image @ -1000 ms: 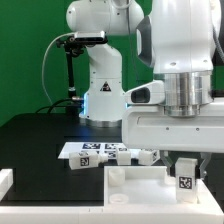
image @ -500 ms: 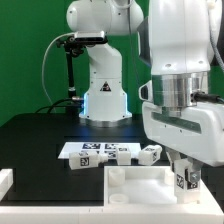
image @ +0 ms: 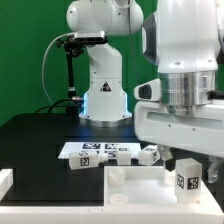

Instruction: Assemble one leg

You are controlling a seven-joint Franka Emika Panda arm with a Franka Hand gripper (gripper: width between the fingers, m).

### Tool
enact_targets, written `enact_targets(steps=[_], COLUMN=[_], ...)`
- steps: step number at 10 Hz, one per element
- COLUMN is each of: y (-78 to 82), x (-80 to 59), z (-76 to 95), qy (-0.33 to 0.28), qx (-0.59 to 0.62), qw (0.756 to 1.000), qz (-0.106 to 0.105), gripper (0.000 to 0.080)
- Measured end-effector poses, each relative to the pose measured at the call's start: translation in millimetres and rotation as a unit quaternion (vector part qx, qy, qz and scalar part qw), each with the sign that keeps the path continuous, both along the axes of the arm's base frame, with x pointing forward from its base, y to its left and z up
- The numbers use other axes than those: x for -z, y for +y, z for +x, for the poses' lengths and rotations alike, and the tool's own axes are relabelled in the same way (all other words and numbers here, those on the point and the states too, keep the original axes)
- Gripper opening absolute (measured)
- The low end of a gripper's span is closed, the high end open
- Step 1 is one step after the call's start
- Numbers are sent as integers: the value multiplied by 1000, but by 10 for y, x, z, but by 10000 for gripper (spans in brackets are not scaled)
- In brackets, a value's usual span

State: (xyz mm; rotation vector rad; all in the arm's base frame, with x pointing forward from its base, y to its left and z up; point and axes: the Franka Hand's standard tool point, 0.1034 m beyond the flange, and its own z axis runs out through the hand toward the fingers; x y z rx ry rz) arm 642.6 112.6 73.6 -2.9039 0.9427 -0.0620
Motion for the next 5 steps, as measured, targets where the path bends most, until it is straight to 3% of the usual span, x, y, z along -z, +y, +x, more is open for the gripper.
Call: enact_targets(steps=[1, 4, 5], y=[70, 39, 32], x=[-17, -1, 1], z=[-9, -1, 11], qy=[-1, -13, -23], qx=[-9, -158, -287], qw=[1000, 987, 957], qz=[0, -15, -35], gripper=[646, 649, 649])
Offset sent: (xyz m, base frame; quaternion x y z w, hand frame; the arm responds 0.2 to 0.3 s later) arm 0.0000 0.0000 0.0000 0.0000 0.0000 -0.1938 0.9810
